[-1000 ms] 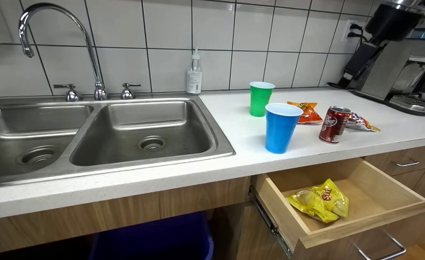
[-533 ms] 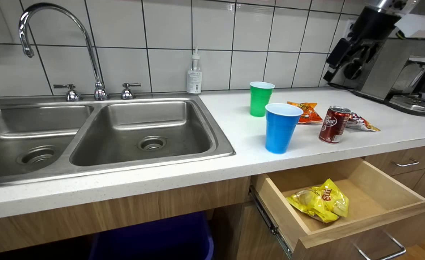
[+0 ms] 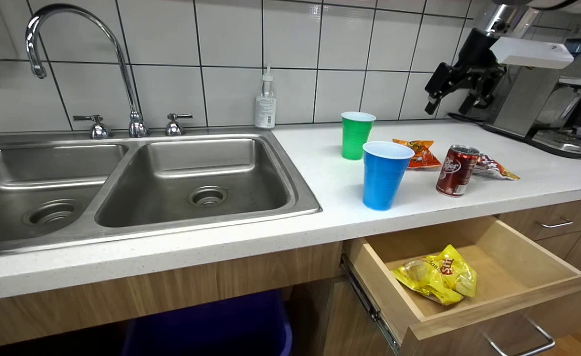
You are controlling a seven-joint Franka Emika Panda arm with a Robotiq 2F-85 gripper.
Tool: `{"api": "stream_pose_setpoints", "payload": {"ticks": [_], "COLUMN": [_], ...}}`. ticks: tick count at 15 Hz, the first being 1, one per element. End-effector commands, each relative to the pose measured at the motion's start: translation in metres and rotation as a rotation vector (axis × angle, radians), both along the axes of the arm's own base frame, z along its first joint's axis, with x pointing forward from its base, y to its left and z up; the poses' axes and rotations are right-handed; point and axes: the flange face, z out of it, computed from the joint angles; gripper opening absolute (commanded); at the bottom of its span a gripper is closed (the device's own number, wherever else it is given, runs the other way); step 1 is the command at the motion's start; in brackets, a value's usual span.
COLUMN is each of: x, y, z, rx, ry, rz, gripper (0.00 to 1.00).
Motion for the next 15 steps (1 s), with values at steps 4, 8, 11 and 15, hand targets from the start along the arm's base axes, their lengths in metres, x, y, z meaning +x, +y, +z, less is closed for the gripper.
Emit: {"api": "stream_pose_setpoints", "payload": {"ticks": [4, 8, 11, 15], "x": [0.022, 0.027, 0.028, 0.033], "y": [-0.003, -0.001, -0.001, -0.007], "z": [-0.014, -0.016, -0.016, -0.020], "rx": [0.014, 0.014, 0.020, 0.033], "ry": [0.007, 0.005, 0.006, -0.015], "rz": [-0.024, -0.020, -0.020, -0.055], "gripper": [1.00, 1.00, 1.00, 1.00]}}
